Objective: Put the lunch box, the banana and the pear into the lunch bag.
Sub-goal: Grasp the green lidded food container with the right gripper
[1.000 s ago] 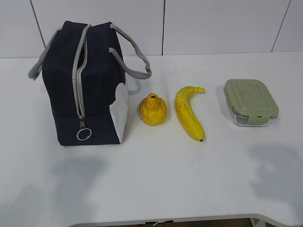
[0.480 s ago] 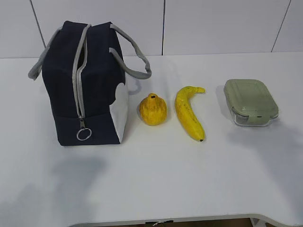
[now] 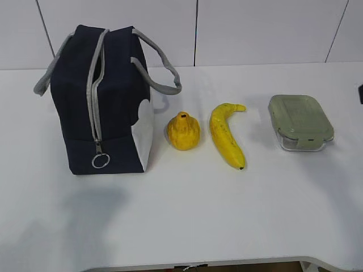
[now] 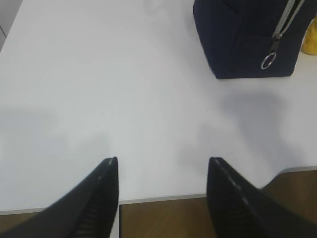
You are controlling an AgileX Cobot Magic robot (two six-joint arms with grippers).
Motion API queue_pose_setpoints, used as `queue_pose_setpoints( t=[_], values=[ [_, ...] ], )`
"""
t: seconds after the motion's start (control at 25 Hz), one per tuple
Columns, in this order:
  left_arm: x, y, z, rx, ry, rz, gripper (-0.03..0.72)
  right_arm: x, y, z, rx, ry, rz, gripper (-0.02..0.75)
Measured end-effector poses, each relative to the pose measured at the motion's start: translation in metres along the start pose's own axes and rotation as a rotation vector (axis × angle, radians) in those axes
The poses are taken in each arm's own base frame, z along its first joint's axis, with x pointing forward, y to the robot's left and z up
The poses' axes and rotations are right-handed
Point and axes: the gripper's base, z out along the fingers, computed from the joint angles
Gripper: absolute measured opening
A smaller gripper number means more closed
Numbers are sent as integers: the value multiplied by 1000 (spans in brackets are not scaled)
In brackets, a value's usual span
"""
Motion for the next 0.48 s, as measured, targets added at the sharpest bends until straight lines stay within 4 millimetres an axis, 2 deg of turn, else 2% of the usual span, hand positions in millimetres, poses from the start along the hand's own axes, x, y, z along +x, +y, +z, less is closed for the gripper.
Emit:
queue_pose_setpoints(
  t=[0.28, 0.48],
  values=[
    [0, 0, 0, 0, 0, 0, 414, -25, 2, 26, -86, 24, 0, 588],
    [0, 0, 0, 0, 0, 0, 414, -34, -7, 41, -88, 43, 16, 588]
  ],
)
